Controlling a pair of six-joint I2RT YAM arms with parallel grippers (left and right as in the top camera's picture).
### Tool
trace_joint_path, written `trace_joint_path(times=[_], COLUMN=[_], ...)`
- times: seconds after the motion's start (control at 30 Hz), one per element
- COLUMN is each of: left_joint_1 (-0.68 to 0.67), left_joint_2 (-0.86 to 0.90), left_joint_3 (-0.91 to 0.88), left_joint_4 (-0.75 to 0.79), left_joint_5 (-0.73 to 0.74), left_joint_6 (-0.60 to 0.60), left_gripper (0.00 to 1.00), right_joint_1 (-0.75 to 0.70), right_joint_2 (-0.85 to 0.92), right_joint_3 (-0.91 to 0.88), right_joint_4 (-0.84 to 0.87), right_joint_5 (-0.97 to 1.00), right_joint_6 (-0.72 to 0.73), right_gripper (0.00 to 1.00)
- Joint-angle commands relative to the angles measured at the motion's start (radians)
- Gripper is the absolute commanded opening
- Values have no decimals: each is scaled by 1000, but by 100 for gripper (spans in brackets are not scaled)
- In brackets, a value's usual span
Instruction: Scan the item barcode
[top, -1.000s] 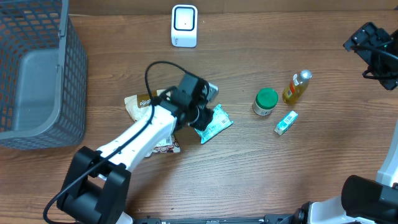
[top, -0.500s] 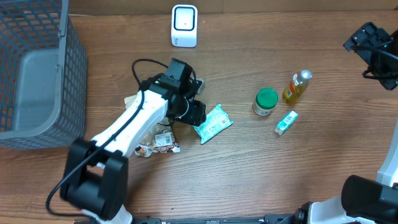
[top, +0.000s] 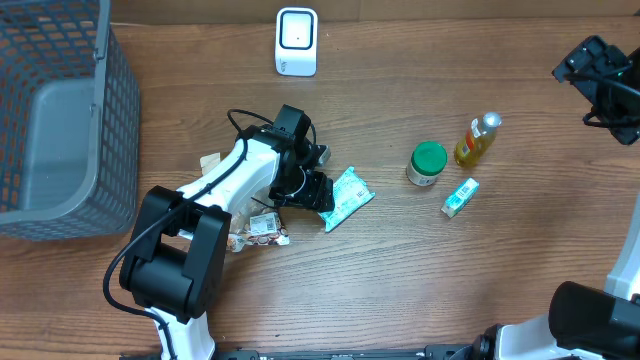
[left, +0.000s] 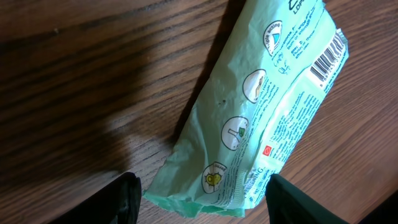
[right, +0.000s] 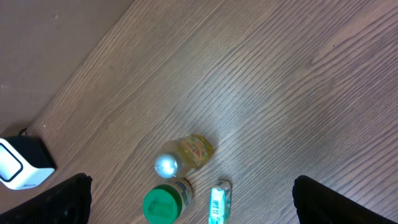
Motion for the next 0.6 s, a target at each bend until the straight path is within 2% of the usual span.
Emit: trace_joint_path(times=[0.0,0.57], left_joint_1=[6,4], left_joint_2=[8,8], left_joint_3=[1,-18], left_joint_4=[6,8], left_joint_5=[12,-51], left_joint_6=[27,19], left_gripper=[67,68], right_joint_1=[-2,-2], right_joint_2=[0,0], right_joint_3=[-1,-1], right_joint_4=[2,2], right_joint_5=[-5,-5], right_joint_6=[-4,-4], right_gripper=[100,100])
